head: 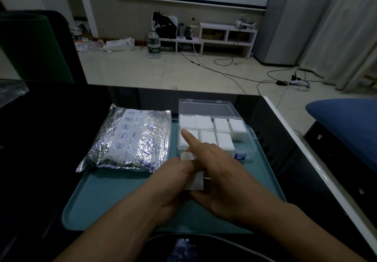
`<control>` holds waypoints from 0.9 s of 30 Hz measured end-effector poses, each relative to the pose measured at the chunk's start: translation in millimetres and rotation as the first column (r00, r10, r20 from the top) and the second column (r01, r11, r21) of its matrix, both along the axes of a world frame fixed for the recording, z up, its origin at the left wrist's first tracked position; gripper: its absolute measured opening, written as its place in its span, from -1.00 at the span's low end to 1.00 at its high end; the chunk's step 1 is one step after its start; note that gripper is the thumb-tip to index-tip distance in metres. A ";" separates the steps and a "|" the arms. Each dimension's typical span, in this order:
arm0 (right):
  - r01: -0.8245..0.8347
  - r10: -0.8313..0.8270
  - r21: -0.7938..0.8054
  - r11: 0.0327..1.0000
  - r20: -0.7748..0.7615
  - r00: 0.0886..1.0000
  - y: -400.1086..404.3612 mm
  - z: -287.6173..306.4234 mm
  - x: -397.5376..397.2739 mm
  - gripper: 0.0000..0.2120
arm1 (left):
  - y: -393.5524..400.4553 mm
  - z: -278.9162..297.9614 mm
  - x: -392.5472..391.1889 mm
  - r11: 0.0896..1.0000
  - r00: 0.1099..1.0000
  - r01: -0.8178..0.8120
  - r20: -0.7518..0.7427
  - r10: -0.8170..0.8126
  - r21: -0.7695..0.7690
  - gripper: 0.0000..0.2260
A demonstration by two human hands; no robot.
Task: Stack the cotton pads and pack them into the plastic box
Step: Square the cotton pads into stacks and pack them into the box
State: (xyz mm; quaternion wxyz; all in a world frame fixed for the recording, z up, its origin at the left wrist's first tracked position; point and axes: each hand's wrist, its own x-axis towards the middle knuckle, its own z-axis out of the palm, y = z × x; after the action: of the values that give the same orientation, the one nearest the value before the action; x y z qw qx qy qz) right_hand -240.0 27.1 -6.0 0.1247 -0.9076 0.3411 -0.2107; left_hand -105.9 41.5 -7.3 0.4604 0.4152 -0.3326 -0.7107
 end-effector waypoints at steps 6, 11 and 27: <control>0.079 -0.078 0.042 0.996 -0.006 0.997 -5.4 4.3 -9.5 0.09 | -4.7 -12.3 1.7 0.990 0.954 -0.014 0.295 0.055 -0.138 -0.89; 0.159 -0.154 0.019 0.987 -0.142 0.978 -7.2 1.9 -14.1 0.06 | -7.9 -22.5 -0.2 0.959 0.884 -0.016 0.445 0.145 -0.282 -0.87; 0.331 -0.576 0.645 0.688 0.209 0.790 0.6 -5.4 1.2 -0.58 | -6.1 -45.1 -5.8 0.896 0.653 -0.010 0.676 0.342 -0.443 -0.56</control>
State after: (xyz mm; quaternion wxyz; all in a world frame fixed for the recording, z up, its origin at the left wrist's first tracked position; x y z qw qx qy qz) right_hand -238.8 27.7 -11.4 0.4023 -0.6468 0.5741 -0.3004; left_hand -111.7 35.4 -52.4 0.4288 0.5940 -0.5853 -0.3475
